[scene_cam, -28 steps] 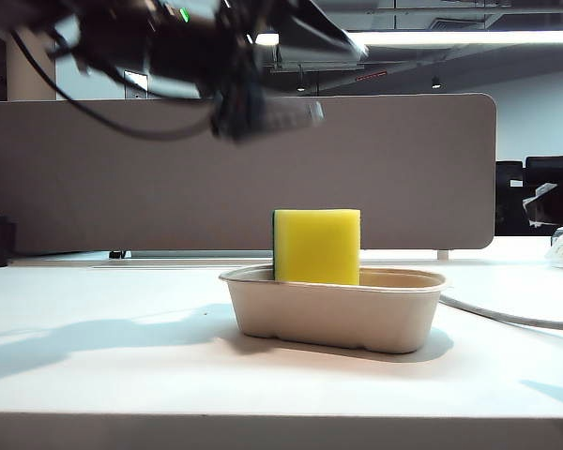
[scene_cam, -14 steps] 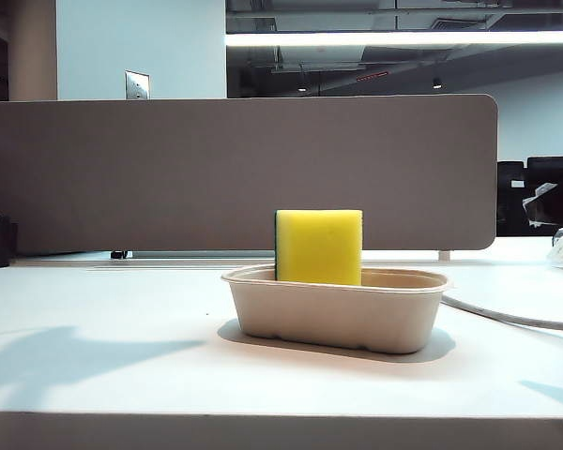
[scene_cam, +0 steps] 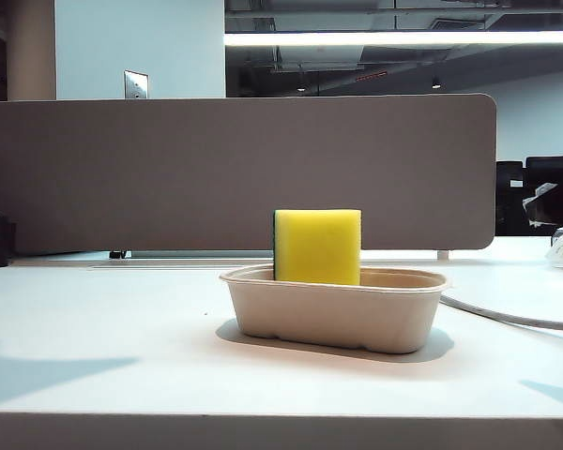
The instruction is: Pick up the cleaning sponge from the table and place it into the paper lunch box.
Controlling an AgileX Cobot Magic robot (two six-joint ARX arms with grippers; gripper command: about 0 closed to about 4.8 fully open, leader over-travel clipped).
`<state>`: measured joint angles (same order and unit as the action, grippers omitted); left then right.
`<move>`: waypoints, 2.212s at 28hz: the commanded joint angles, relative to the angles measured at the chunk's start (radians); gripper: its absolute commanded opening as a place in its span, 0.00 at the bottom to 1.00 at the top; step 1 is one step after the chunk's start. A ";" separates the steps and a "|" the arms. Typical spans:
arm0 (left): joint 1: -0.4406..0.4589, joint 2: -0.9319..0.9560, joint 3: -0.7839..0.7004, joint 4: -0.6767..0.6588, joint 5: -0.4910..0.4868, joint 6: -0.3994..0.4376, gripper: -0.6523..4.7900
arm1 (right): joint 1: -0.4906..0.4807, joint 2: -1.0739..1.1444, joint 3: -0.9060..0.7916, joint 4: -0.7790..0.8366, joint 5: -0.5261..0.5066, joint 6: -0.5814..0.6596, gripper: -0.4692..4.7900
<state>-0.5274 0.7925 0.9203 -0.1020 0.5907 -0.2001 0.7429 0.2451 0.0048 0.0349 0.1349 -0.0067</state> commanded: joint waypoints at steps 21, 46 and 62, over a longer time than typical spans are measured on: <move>0.471 -0.209 -0.017 -0.536 -0.513 0.047 0.11 | 0.000 -0.007 0.001 0.014 0.001 -0.001 0.08; 0.617 -0.664 -0.829 0.218 -0.564 0.071 0.11 | 0.000 -0.007 0.001 0.015 0.002 -0.001 0.08; 0.667 -0.790 -0.913 0.052 -0.481 0.178 0.11 | 0.000 -0.007 0.001 0.014 0.001 -0.001 0.08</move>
<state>0.1394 0.0010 0.0071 -0.0483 0.1101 -0.0326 0.7429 0.2394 0.0048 0.0353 0.1349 -0.0067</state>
